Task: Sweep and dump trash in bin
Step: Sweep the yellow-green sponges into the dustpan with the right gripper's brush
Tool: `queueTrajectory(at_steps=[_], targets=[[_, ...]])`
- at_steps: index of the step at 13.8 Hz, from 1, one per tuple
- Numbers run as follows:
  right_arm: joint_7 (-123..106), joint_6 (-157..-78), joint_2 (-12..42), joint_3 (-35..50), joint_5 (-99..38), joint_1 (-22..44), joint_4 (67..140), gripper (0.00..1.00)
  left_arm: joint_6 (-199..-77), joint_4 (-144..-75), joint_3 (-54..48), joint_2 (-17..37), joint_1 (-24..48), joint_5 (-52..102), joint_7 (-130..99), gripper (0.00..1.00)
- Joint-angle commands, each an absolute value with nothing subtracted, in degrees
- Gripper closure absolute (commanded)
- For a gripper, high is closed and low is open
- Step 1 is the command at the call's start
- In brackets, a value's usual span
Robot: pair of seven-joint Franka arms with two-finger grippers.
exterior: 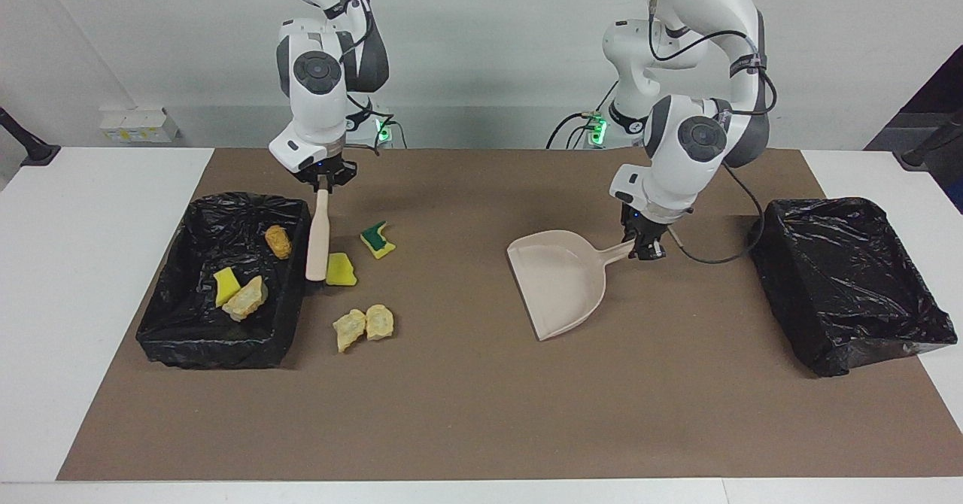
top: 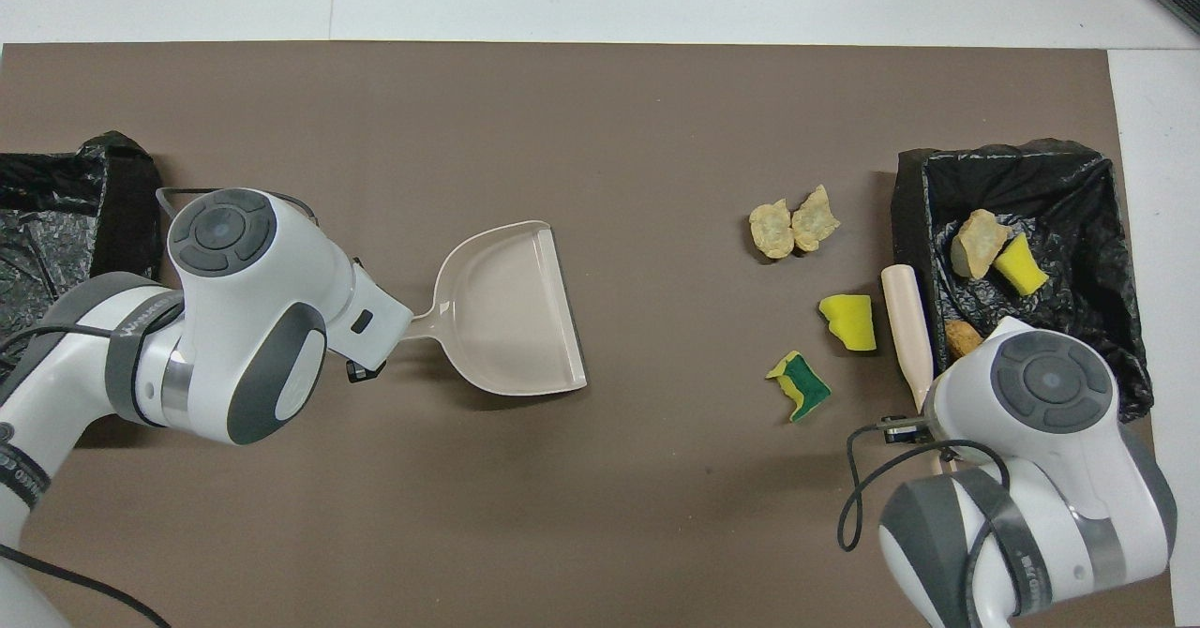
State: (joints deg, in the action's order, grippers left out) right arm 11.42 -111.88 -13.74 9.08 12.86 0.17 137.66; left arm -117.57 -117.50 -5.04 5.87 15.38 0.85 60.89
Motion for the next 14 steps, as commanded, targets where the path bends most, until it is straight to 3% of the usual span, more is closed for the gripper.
queueTrajectory(at_steps=[1, 5, 8, 12, 14], targets=[[11.95, -110.49, -14.50, 10.11, 13.45, 0.78, 139.04, 1.00, -119.44, -121.63, -4.22, 2.56, 16.70, -1.49, 59.68, 1.00], [17.92, -111.35, -12.92, 10.11, 4.70, 9.90, 139.49, 1.00, -120.23, -123.74, -4.13, 1.15, 18.45, -2.37, 59.42, 1.00], [22.22, -111.27, -9.16, 10.20, -0.15, 13.97, 134.23, 1.00, -122.68, -126.11, -4.22, 0.88, 19.68, -3.69, 57.05, 1.00], [31.44, -115.65, 0.77, 10.37, -4.12, 19.32, 124.92, 1.00, -122.96, -128.40, -4.22, -0.09, 22.49, -3.78, 55.55, 1.00], [34.10, -116.27, 2.28, 10.37, -7.11, 21.18, 121.92, 1.00, -122.87, -128.76, -4.22, -0.53, 24.51, -4.04, 52.49, 1.00]])
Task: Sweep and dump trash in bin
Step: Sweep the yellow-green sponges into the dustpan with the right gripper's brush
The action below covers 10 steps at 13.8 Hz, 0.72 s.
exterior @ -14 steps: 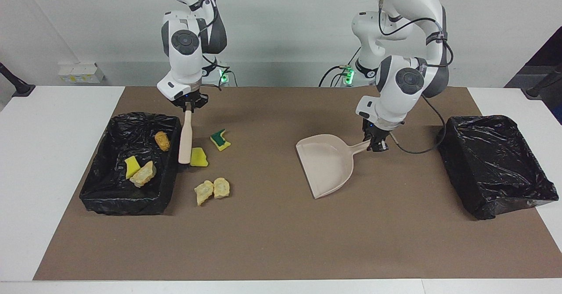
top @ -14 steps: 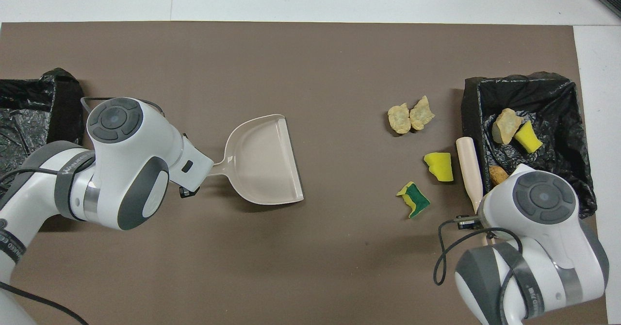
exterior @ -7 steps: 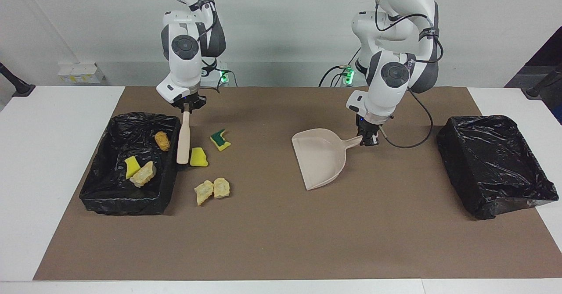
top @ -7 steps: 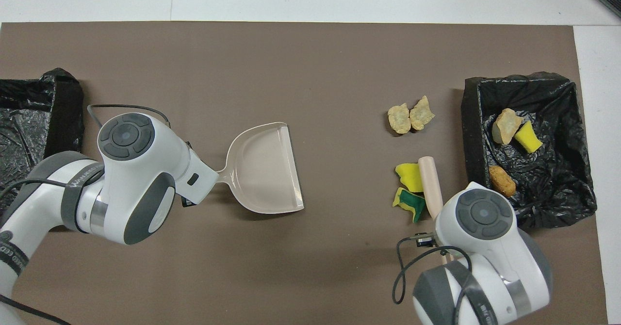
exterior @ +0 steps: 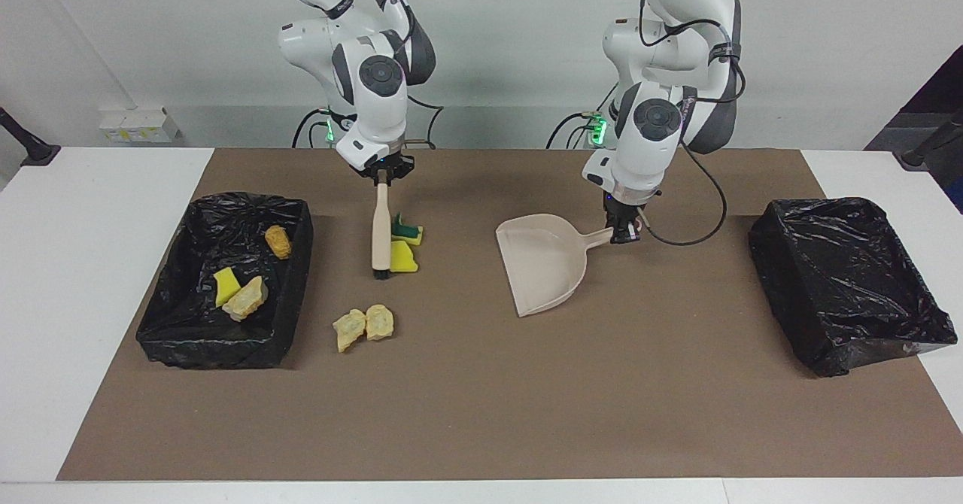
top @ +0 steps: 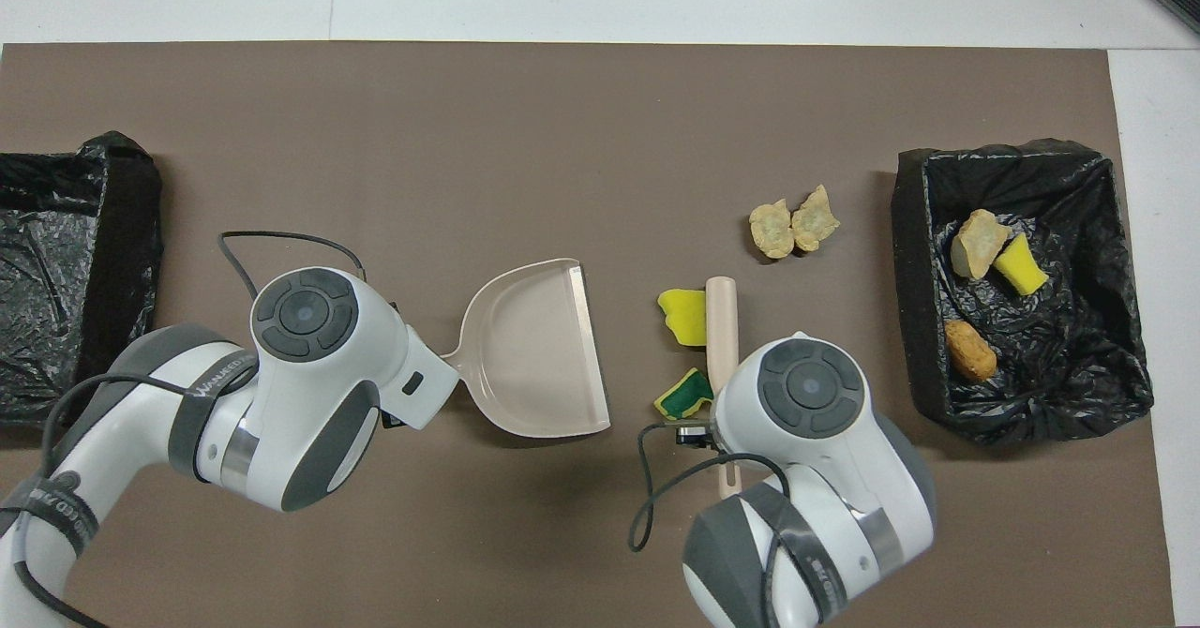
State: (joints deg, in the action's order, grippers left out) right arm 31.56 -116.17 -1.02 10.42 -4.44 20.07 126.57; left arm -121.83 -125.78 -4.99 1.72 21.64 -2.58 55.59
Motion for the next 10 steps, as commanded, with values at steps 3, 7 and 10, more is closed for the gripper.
queueTrajectory(at_steps=[3, 7, 10], targets=[[34.01, -120.93, 3.43, 10.46, -12.64, 21.53, 121.03, 1.00, -122.17, -128.76, -4.22, -0.97, 26.10, -4.48, 48.61, 1.00], [33.75, -121.03, 3.34, 10.37, -16.43, 25.92, 119.88, 1.00, -121.99, -129.20, -4.22, -1.32, 26.72, -4.48, 47.99, 1.00], [34.01, -120.85, 2.73, 10.55, -16.61, 28.99, 119.44, 1.00, -123.74, -129.20, -4.22, -1.06, 25.93, -4.48, 48.08, 1.00]])
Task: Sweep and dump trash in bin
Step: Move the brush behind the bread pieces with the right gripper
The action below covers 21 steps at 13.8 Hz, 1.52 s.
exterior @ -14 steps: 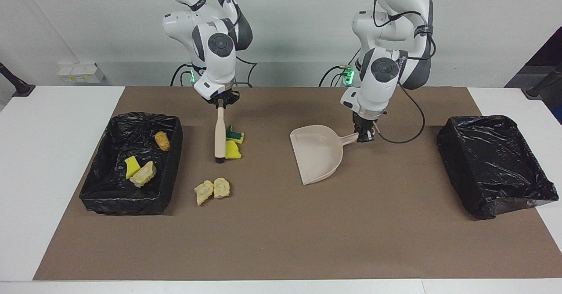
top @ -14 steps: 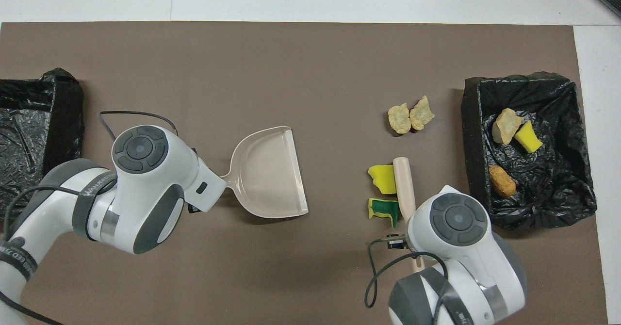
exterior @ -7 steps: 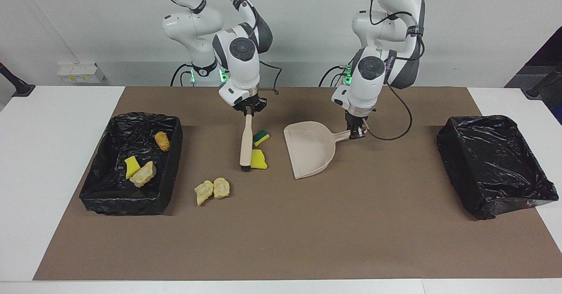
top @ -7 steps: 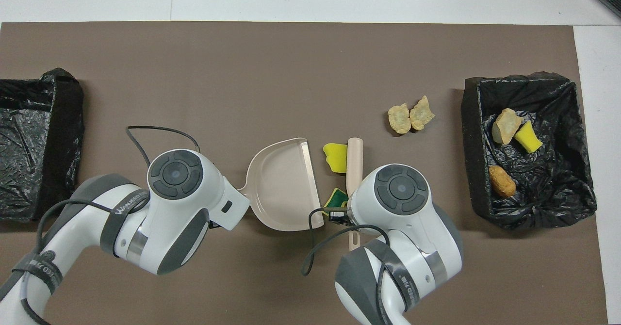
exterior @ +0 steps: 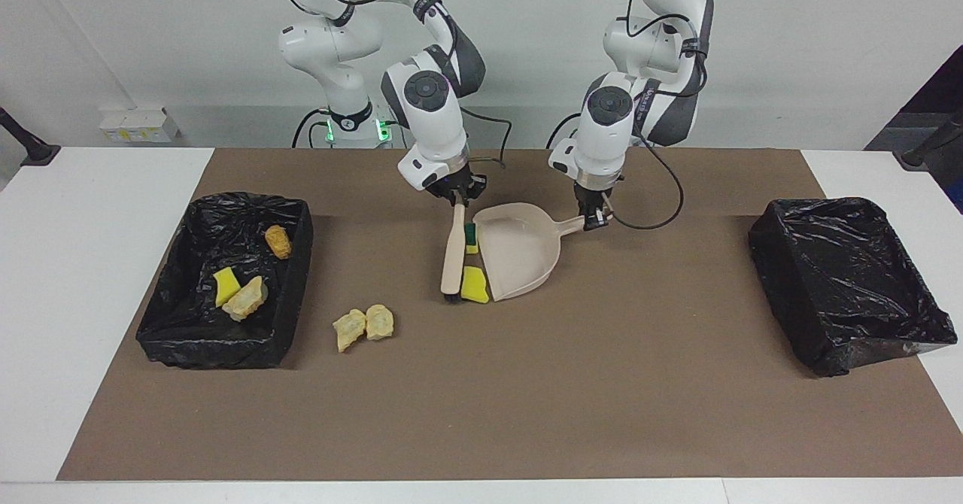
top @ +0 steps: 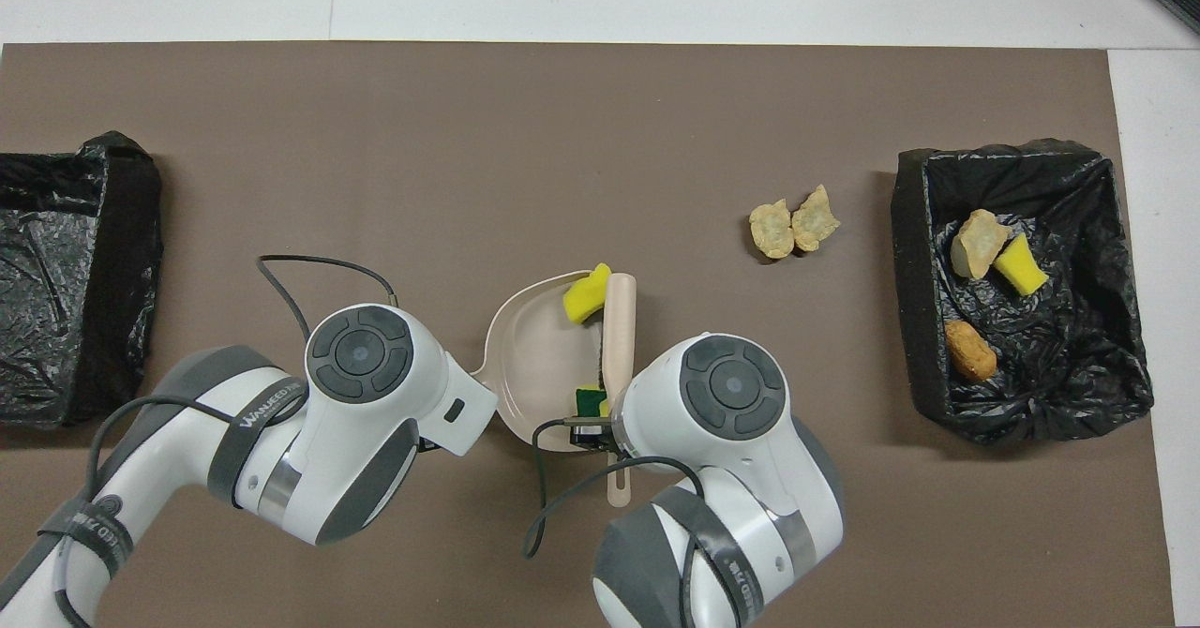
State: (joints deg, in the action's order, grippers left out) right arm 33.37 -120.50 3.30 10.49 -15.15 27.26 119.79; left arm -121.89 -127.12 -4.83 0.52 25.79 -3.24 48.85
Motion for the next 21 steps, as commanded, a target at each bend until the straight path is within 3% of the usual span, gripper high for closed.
queueTrajectory(at_steps=[1, 9, 14, 17, 21], targets=[[34.45, -120.41, 2.20, 10.63, -16.61, 30.40, 119.44, 1.00, -125.14, -129.20, -4.31, -0.79, 24.88, -4.48, 48.42, 1.00], [29.39, -120.85, 2.63, 10.29, -14.86, 29.80, 115.40, 1.00, -129.37, -129.11, -4.31, 0.43, 19.53, -4.40, 51.67, 1.00], [13.21, -119.62, 6.05, 10.46, -3.45, 14.45, 114.27, 1.00, -129.48, -122.63, -4.31, 4.82, 15.21, -3.60, 53.53, 1.00], [10.47, -114.19, 10.71, 10.20, 2.52, 7.84, 106.20, 1.00, -123.23, -114.97, -4.31, 8.52, 15.73, -3.60, 52.65, 1.00], [8.88, -114.17, 14.58, 10.28, 14.67, 2.56, 101.69, 1.00, -123.13, -115.31, -4.31, 9.31, 18.18, -3.87, 49.41, 1.00]])
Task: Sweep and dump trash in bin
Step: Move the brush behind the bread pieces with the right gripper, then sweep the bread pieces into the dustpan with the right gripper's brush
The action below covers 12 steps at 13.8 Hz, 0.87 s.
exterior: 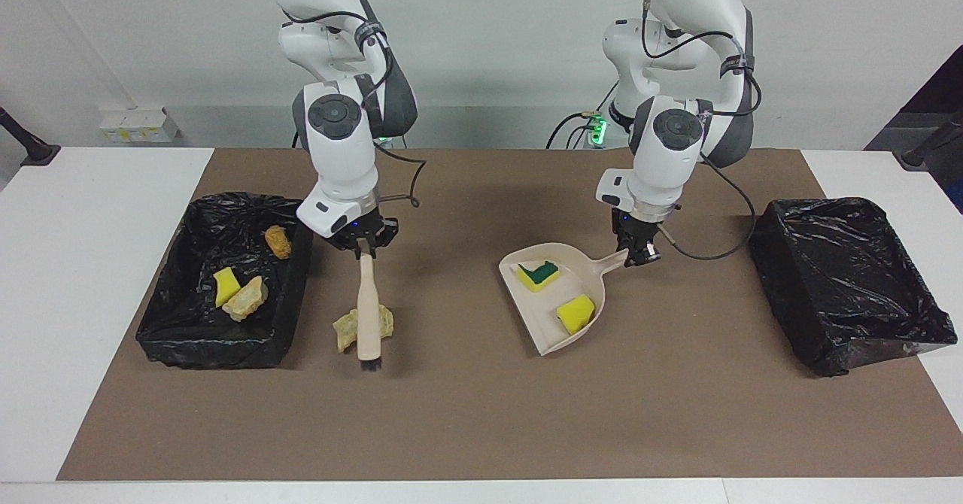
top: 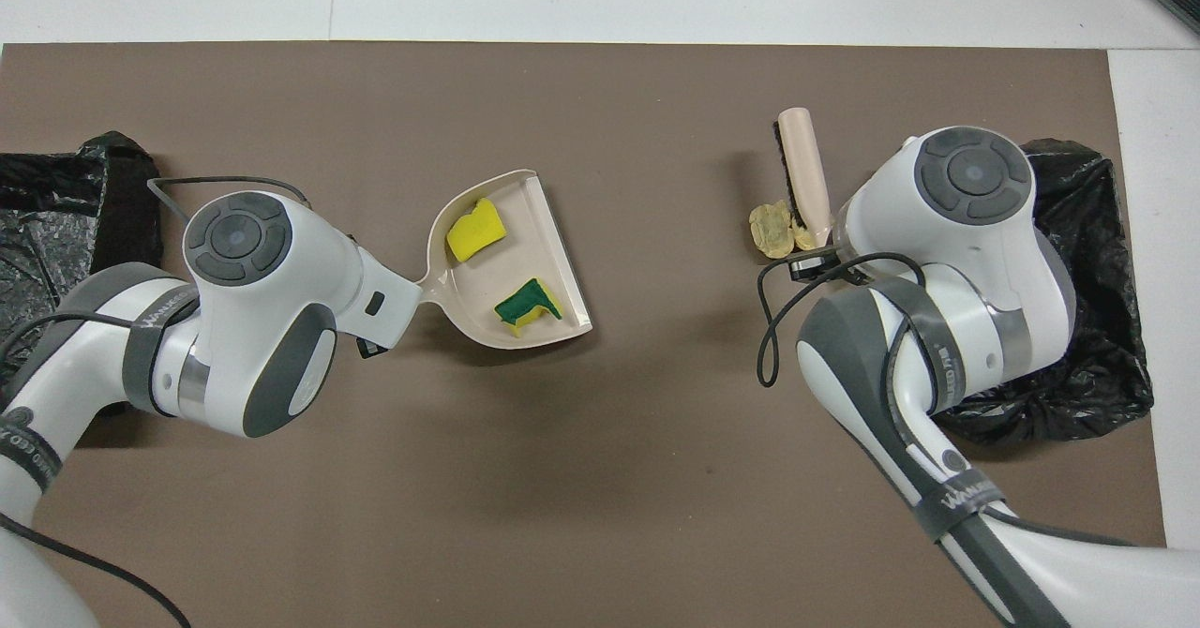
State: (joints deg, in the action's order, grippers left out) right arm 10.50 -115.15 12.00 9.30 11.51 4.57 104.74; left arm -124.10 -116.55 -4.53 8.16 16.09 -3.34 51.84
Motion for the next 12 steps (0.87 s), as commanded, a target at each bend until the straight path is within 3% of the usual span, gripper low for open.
queueTrajectory(at_steps=[1, 8, 12], targets=[[8.18, -114.43, 15.72, 10.28, 14.59, 0.55, 101.78, 1.00, -122.87, -115.66, -4.31, 9.58, 18.37, -4.13, 48.87, 1.00], [7.37, -116.81, 17.57, 10.55, 12.05, 0.34, 106.96, 1.00, -118.48, -115.84, -4.22, 8.70, 21.44, -8.61, 42.98, 1.00], [15.02, -116.89, 18.89, 10.63, 4.24, 9.12, 105.82, 1.00, -119.00, -116.80, -4.31, 8.44, 21.71, -8.61, 42.89, 1.00]])
